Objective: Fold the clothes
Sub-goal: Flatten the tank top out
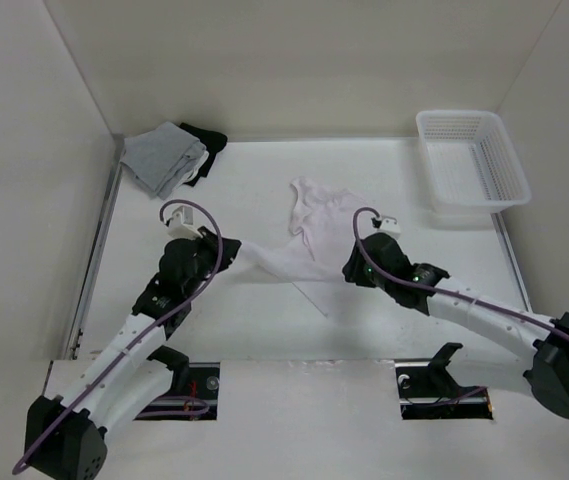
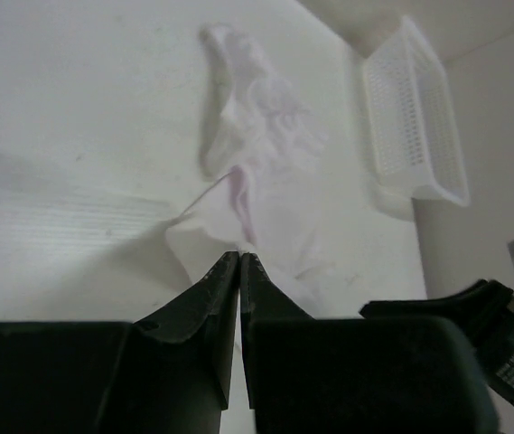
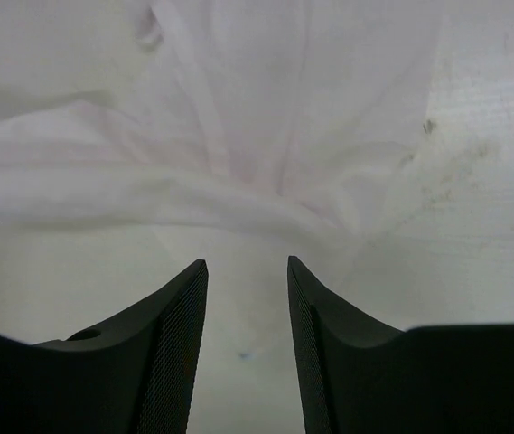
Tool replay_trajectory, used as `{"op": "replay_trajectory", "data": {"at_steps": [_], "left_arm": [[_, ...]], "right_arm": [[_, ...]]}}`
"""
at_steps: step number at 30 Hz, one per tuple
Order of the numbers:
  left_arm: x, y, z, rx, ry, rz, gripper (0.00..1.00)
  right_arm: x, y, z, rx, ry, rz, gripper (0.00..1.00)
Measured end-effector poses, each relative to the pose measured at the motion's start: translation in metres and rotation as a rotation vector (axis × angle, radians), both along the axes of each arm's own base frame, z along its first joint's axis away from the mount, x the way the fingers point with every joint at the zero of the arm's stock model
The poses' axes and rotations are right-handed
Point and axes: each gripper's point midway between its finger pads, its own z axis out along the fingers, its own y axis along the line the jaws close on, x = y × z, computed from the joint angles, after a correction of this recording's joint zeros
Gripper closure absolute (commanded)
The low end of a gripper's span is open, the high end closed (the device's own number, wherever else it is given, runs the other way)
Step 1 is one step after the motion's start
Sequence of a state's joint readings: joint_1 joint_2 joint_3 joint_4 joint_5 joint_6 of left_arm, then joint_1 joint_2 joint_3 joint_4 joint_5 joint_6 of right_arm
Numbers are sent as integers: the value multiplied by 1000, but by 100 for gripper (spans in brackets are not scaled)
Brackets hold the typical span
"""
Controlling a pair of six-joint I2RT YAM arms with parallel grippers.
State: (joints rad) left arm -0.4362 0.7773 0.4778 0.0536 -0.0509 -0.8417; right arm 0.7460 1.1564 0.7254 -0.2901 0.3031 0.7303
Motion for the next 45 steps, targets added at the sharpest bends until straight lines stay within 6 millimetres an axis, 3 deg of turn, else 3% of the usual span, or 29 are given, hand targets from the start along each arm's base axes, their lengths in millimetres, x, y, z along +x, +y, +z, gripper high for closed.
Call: {"op": "replay_trajectory", "data": {"at_steps": [3,7,12,16,23,34,45], "left_arm": [[-3,22,-37,29,87,57,96],[-4,42,-64,30,154,115,96],[-5,42,-71,21,175,107,96],[-6,41,-73,21,179,104,96],[-5,39,-68,13,159,95,95],[-5,34,-62,1,136,73,95],[-4,32,-59,-4,125,66,95]], "right_arm": [[-20,-14,-27,-1,51,-22,72],[-43,-26,-60,13,127,-63,68],[-73,-1,-87,-2,229,15,48],[-90,24,-92,21,260,70,49],[-87,53,-95,64,274,45,62],[-81,39,-96,73,255,-122,62],[-73,38,-99,73,234,-181,80]]}}
